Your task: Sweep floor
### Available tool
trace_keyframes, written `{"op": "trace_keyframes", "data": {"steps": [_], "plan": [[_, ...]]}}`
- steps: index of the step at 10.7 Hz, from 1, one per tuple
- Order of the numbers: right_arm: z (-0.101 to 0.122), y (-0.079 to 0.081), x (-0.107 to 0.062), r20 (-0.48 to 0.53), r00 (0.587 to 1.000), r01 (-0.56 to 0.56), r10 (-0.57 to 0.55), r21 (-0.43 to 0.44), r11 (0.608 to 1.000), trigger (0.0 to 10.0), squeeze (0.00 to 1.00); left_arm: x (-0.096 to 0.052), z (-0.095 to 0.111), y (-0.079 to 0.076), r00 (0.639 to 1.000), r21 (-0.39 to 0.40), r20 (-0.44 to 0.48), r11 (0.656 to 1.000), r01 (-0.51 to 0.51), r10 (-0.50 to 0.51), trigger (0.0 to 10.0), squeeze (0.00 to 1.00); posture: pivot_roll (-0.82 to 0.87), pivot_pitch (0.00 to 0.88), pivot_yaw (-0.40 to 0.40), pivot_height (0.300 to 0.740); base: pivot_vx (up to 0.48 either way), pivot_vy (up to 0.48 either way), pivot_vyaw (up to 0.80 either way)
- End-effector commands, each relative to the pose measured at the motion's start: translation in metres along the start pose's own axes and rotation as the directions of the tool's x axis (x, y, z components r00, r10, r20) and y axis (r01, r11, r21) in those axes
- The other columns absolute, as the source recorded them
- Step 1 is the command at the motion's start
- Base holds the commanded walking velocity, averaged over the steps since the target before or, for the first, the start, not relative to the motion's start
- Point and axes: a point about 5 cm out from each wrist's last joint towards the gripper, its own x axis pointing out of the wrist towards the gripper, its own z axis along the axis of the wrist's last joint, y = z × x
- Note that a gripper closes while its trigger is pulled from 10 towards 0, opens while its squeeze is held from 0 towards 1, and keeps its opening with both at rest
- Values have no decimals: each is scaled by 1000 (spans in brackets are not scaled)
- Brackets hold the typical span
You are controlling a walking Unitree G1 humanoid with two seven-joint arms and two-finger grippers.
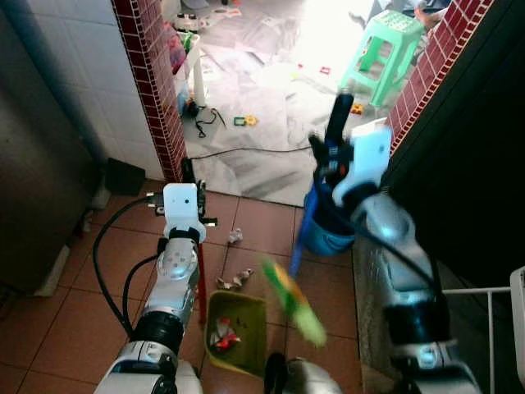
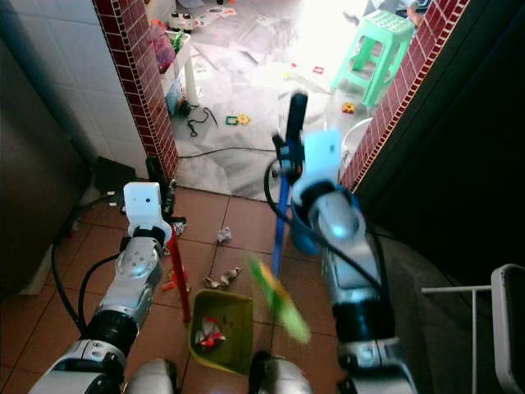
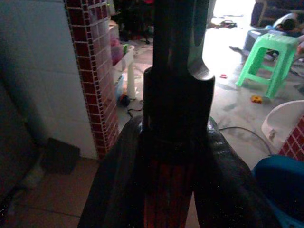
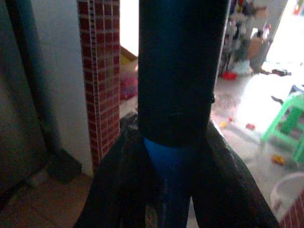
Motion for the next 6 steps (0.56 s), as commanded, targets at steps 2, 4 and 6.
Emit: {"op": "trace_keyframes", "data": {"steps": [2,4,6], "plan": [[-4,1,-5,8,1000,22,-22,-26,999,10000,0,0,15,-6,998,-48,62,998,30,-27,10000,0,-51,105,-61,740,0,0,0],[-14,-1,-15,-24,997,68,-71,-82,994,10000,0,-2,36,-1,991,-77,132,996,42,-32,10000,0,-43,113,-70,740,0,0,0],[-19,-2,-22,-61,993,90,-100,-150,985,10000,0,-7,72,11,972,-124,232,991,59,-29,10000,0,-46,105,-82,740,0,0,0]]}}
